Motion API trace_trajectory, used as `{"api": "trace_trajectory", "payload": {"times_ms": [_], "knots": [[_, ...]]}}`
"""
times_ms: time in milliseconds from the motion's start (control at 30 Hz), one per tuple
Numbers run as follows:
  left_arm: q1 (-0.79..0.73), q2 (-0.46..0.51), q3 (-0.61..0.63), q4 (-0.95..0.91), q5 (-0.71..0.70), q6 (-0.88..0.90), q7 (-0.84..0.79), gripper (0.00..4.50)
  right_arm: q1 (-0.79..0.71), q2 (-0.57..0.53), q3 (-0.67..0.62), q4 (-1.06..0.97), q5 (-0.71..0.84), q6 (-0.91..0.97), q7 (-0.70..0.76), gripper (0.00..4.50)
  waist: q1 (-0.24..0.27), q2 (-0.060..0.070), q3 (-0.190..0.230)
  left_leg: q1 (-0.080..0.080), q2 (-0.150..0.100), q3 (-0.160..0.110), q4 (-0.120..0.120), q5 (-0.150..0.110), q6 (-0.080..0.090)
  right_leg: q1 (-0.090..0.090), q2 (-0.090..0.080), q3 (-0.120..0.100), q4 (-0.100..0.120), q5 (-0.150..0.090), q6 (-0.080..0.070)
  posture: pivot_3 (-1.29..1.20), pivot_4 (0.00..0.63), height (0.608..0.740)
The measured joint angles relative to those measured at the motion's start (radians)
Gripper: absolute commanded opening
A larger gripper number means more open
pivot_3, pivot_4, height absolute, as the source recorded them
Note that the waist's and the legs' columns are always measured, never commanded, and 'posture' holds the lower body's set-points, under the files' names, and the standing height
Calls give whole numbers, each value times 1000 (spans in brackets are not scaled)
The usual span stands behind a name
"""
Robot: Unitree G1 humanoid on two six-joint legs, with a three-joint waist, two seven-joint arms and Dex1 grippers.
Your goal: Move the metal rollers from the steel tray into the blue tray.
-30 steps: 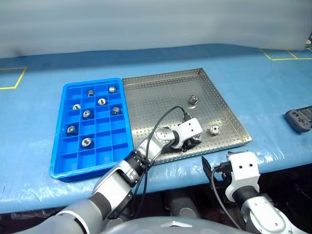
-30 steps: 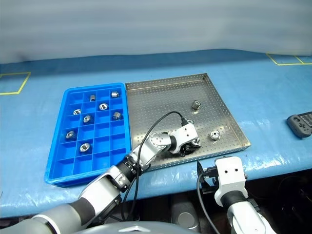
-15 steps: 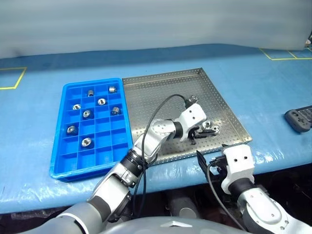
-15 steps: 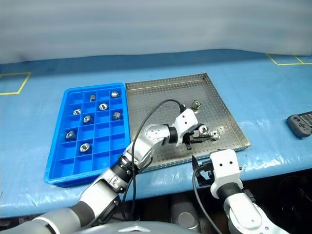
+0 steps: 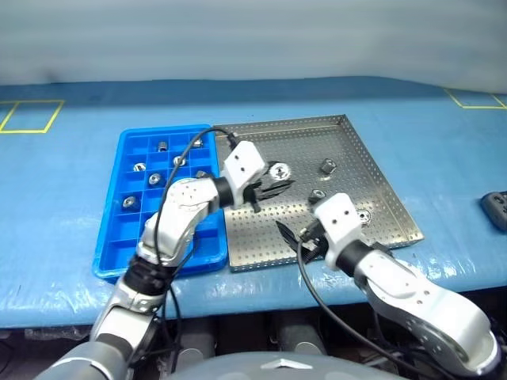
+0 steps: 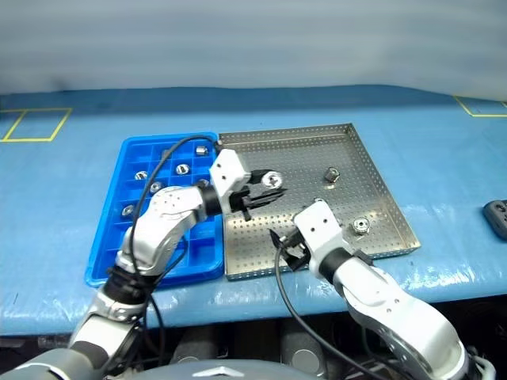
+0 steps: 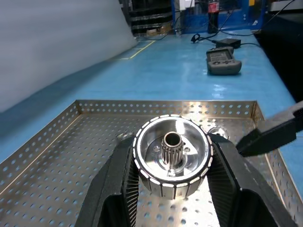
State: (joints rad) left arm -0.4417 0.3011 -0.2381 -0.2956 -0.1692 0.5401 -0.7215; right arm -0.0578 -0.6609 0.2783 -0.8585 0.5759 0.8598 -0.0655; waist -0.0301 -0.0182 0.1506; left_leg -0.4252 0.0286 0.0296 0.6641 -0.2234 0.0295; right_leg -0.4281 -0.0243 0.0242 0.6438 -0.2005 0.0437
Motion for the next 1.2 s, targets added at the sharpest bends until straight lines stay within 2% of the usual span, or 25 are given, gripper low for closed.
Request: {"api": "trace_trajectory", "payload": {"times_ms": [267,433,833,1200], "knots": [[232,177,149,-249,-9,96,55,1696,-209,103,142,182,-105,-28,214,4500,80,-2,1,-1,1,-1,0,0,0,0,-2,-2,-1,0,0,335,150,740],[376,213,250,-370,-10,179,120,1696,-277,156,201,276,-169,-76,335,4500,132,-2,1,-2,3,-3,0,0,0,0,-3,-5,-1,0,-1,409,150,740],[563,250,316,-445,13,286,245,1696,-289,231,226,341,-262,-117,473,4500,216,-1,2,-3,5,-6,-1,0,-1,-1,-4,-12,-2,-2,-4,435,150,740],[581,296,316,-444,14,346,284,1696,-249,247,221,339,-296,-107,488,4500,241,-1,2,-5,6,-6,-3,-1,-3,-3,-4,-14,-2,-4,-6,417,150,740]]}}
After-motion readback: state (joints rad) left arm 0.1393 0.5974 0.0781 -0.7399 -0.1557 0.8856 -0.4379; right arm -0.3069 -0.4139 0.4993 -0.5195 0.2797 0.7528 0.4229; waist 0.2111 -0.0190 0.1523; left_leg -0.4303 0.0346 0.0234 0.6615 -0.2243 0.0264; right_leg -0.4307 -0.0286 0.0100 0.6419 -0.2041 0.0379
